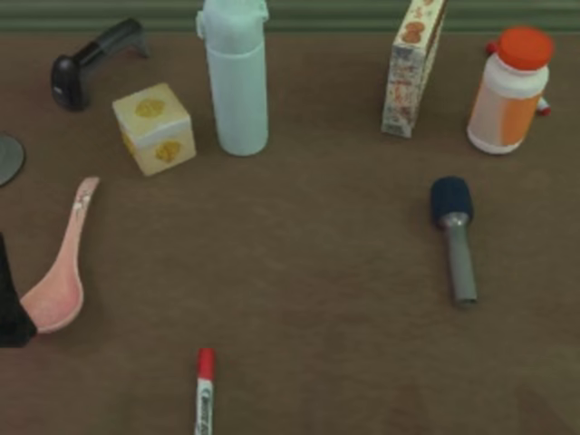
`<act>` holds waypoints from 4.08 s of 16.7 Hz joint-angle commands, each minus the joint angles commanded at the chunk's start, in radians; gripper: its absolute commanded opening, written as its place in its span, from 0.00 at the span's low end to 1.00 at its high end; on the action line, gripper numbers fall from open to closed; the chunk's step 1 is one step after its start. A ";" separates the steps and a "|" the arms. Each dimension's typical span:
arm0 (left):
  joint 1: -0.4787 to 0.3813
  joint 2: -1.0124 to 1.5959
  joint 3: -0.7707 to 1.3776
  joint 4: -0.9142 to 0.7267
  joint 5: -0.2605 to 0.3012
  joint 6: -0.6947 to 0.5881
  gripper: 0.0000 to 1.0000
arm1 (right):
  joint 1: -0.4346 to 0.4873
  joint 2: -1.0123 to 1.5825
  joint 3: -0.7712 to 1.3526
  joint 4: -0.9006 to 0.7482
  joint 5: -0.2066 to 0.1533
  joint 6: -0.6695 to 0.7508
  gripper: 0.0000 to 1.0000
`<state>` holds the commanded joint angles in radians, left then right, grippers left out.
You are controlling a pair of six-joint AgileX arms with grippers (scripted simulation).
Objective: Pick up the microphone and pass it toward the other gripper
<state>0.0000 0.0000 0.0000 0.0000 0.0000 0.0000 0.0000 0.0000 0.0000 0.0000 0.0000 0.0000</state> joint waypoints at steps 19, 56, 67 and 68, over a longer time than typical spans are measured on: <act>0.000 0.000 0.000 0.000 0.000 0.000 1.00 | 0.355 1.321 0.950 -0.742 0.093 0.374 1.00; 0.000 0.000 0.000 0.000 0.000 0.000 1.00 | 0.484 2.047 1.209 -0.696 0.133 0.513 0.55; 0.000 0.000 0.000 0.000 0.000 0.000 1.00 | 0.484 2.047 1.209 -0.696 0.133 0.513 0.00; 0.000 0.000 0.000 0.000 0.000 0.000 1.00 | 0.484 2.047 1.209 -0.696 0.133 0.513 0.00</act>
<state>0.0000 0.0000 0.0000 0.0000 0.0000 0.0000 0.4838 2.0475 1.2095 -0.6963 0.1329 0.5133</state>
